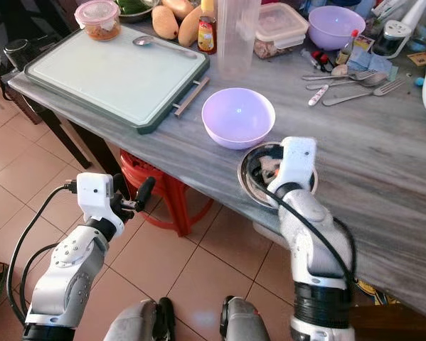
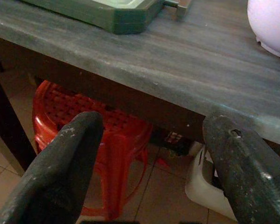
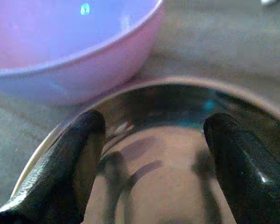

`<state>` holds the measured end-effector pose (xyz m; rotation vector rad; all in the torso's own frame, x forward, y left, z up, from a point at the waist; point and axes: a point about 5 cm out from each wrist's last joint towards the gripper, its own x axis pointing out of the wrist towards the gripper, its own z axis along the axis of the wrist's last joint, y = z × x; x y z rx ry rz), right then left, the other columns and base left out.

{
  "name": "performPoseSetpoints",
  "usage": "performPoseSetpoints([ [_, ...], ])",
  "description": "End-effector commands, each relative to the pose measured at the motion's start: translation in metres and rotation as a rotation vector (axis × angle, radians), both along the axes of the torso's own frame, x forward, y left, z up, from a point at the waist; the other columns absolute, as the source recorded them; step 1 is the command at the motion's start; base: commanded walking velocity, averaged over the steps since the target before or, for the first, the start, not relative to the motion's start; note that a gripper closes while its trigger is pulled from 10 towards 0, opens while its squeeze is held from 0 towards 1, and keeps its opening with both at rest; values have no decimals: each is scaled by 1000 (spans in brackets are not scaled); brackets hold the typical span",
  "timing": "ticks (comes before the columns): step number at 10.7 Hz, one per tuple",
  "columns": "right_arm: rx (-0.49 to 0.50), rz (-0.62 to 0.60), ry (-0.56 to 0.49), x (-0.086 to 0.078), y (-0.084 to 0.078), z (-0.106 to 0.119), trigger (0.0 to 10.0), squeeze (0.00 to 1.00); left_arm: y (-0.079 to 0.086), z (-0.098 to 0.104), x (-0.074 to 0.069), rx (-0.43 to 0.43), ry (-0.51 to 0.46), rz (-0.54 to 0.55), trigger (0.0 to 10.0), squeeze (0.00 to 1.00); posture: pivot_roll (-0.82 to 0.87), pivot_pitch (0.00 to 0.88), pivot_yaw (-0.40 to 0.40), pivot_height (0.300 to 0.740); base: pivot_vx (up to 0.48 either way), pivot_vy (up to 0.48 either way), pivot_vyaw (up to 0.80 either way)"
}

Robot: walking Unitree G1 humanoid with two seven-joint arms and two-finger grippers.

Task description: Setting the table

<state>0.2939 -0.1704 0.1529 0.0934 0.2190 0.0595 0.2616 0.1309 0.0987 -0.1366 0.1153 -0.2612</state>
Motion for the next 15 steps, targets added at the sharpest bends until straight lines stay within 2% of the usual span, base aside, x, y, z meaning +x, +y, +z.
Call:
performPoseSetpoints([
  [1,-22,-14,-67,-4,-2,10,10000,0,1,-3,-1,7,16,5,10000,0,-85,182,28,740,0,0,0],
  [3,-42,-3,-126,-7,1,20,10000,0,2,-1,0,-7,6,12,10000,0,-88,179,26,740,0,0,0],
  [4,-66,9,-196,-13,4,26,10000,0,5,1,-1,-5,-14,37,10000,0,-87,179,27,740,0,0,0],
  [5,-90,18,-245,-18,8,28,10000,1000,6,4,-1,13,-29,64,10000,0,-85,178,28,740,0,0,0],
  [7,-124,35,-322,-17,12,34,10000,1000,6,14,6,26,-64,84,10000,0,-80,164,29,740,0,0,0],
  [8,-173,55,-399,-12,13,41,10000,1000,7,19,13,26,-84,104,10000,0,-85,154,27,740,0,0,0],
  [10,-270,66,-456,-2,18,40,10000,1000,2,17,13,15,-81,99,10000,0,-82,139,25,740,0,0,0],
  [11,-297,83,-454,1,21,35,10000,380,1,16,13,12,-80,100,10000,0,-80,137,24,740,-240,0,0],
  [12,-312,113,-476,3,27,30,10000,227,0,16,12,10,-82,94,10000,0,-73,129,15,740,-259,0,0],
  [13,-320,138,-497,4,30,30,10000,161,0,15,11,9,-80,97,10000,0,-69,123,13,740,-315,0,0],
  [14,-330,178,-517,4,34,29,10000,157,0,14,10,4,-78,108,10000,0,-67,120,14,740,-311,0,0],
  [15,-416,205,-534,4,35,22,10000,47,-1,15,10,0,-79,105,10000,0,-58,114,28,740,-315,0,0],
])
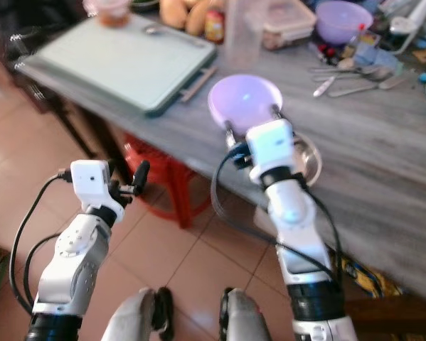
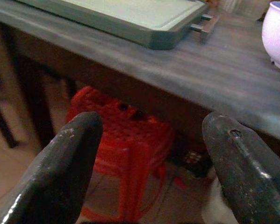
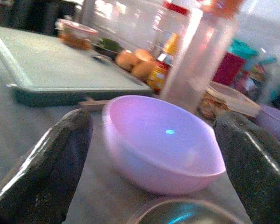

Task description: Setting the table

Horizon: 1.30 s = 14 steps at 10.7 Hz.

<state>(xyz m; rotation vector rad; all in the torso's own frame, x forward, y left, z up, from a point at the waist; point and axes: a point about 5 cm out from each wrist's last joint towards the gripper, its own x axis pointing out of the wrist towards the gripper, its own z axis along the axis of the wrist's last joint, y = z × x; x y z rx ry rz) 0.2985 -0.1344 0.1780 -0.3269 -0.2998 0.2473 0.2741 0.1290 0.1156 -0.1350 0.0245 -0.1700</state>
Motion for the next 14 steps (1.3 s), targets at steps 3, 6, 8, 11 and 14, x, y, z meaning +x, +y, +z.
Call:
performPoseSetpoints([
  [3,62,-123,-26,-6,-13,-5,10000,0,8,-2,-2,21,2,16,10000,0,-54,99,15,740,-311,0,0],
  [6,194,-292,123,-31,-32,-44,10000,0,4,-7,-3,8,14,18,10000,0,-72,77,21,740,-295,0,0],
  [8,297,-411,191,-37,-51,-58,10000,0,3,-11,-2,8,24,4,10000,0,-91,76,24,740,-289,0,0],
  [11,251,-375,179,-45,-48,-58,10000,0,2,-16,-6,4,44,-4,10000,0,-86,84,30,740,-289,0,0],
  [14,290,-379,223,-43,-46,-62,10000,149,-1,-21,-12,-6,61,-2,10000,0,-83,96,15,740,-274,0,-800],
])
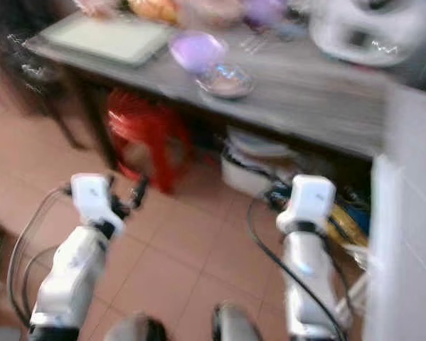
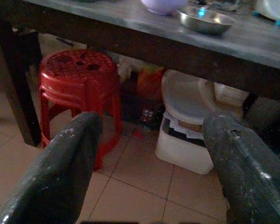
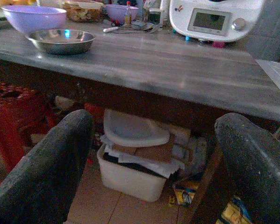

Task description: Setting the table

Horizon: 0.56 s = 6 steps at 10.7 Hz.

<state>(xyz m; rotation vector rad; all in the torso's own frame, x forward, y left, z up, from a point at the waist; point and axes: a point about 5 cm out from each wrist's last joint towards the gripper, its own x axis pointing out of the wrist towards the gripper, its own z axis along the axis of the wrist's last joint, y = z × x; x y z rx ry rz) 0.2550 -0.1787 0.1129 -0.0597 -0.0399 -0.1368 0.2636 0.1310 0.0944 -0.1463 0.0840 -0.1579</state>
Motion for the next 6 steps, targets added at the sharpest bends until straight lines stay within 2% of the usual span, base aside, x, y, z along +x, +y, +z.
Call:
performPoseSetpoints([
  [1,2,16,-8,3,3,3,10000,47,-4,0,-2,-8,3,-21,10000,0,-82,93,17,740,0,0,-800],
  [2,24,28,-19,8,8,7,10000,0,-9,3,-1,-26,-6,-57,10000,0,-81,118,13,740,0,0,-800],
  [5,34,62,-45,18,15,15,10000,0,-9,14,2,-41,-64,-87,10000,0,-67,132,13,740,0,0,-800],
  [6,53,69,-56,20,15,17,10000,0,-8,16,0,-69,-65,-97,10000,0,-65,134,12,740,0,-274,0],
])
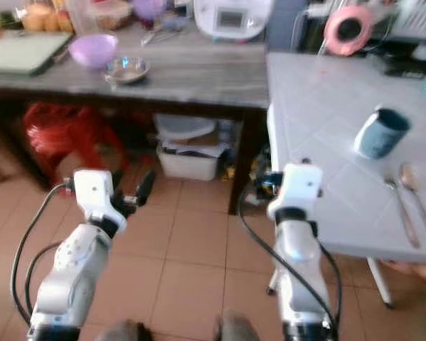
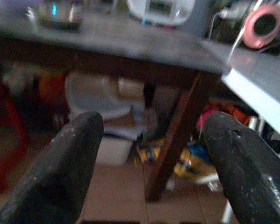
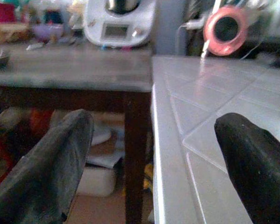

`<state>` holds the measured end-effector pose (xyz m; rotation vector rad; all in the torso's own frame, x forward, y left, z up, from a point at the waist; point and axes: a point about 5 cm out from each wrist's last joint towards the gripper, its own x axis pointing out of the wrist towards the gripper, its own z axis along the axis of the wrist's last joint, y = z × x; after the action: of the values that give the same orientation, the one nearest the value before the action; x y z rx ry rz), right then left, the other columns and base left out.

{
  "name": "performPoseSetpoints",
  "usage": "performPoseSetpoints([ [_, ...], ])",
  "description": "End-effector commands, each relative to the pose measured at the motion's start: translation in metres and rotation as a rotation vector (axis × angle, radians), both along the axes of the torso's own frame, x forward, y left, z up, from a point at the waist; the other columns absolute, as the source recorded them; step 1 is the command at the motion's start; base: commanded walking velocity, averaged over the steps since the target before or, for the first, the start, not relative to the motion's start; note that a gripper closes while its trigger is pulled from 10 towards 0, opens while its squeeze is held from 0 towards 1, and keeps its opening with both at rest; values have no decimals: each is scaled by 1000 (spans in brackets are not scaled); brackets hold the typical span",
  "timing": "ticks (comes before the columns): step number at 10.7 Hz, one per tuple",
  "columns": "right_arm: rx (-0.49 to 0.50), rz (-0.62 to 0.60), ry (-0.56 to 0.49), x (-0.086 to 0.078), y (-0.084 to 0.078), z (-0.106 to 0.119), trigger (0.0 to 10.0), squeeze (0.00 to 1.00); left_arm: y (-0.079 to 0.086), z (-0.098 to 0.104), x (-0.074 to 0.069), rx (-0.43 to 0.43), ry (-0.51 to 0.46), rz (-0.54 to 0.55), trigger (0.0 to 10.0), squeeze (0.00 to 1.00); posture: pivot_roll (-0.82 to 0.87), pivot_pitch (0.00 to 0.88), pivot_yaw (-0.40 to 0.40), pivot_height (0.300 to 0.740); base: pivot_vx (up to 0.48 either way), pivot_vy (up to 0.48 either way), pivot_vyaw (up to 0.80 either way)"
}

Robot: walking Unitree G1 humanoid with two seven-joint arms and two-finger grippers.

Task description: Setting the table

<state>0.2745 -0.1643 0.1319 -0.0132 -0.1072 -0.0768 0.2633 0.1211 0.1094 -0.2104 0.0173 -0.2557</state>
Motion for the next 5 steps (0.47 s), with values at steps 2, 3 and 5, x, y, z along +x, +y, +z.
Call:
performPoseSetpoints([
  [2,22,27,6,0,3,-1,10000,1000,1,2,-1,5,-3,-14,10000,0,-64,145,13,740,0,-465,0],
  [3,15,24,2,-1,3,0,10000,1000,0,2,-2,3,-1,-21,10000,0,-66,146,15,740,0,-465,0],
  [5,7,26,3,1,2,0,10000,0,0,2,-2,5,-1,-29,10000,0,-69,153,17,740,0,-465,0],
])
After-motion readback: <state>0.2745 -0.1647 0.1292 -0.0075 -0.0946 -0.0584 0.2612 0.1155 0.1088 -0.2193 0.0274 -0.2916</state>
